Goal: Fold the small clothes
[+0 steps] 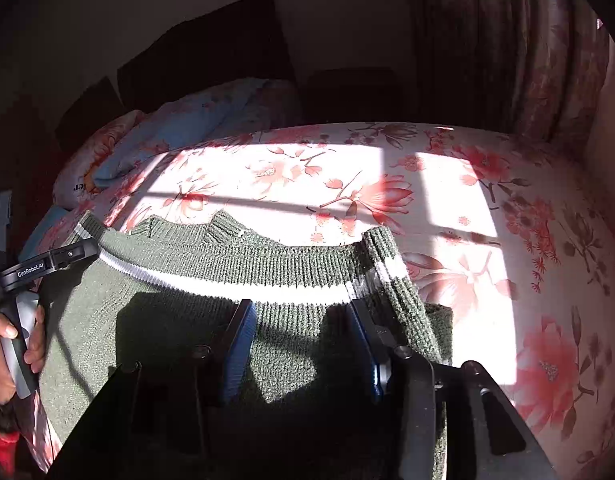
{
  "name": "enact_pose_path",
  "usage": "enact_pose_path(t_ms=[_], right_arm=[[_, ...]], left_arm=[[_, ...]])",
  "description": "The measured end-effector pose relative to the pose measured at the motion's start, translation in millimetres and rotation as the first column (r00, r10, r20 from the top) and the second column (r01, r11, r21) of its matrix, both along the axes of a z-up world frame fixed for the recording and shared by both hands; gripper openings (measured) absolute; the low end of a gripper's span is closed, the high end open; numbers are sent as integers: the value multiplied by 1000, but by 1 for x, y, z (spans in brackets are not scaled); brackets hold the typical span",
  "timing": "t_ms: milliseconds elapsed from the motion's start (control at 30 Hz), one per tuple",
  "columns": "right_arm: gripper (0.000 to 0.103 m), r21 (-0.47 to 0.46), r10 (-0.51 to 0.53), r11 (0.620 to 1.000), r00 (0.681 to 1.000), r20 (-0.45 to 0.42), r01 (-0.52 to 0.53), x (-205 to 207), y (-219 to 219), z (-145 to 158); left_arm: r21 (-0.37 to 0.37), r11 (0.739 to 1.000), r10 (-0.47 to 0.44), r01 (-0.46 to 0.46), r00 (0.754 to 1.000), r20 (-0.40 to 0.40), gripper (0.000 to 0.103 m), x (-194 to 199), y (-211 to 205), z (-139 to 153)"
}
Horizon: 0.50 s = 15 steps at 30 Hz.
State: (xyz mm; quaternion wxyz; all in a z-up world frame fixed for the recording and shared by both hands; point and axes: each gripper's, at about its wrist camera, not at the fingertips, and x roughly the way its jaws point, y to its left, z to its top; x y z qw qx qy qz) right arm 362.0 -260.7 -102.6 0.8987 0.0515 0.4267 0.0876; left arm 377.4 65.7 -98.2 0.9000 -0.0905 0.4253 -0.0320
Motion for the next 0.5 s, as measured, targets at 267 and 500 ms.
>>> enact_pose_path(t_ms=[267,500], right_arm=[[49,-64,129,990,986,109,-122,-75,57,24],[57,-228,218,955,971,97,-192,-106,83,-19]], left_arm=[[59,996,-75,70,994,84,103,-101,-27,27],[197,975,-115,104,992,48,103,-140,-28,-18]])
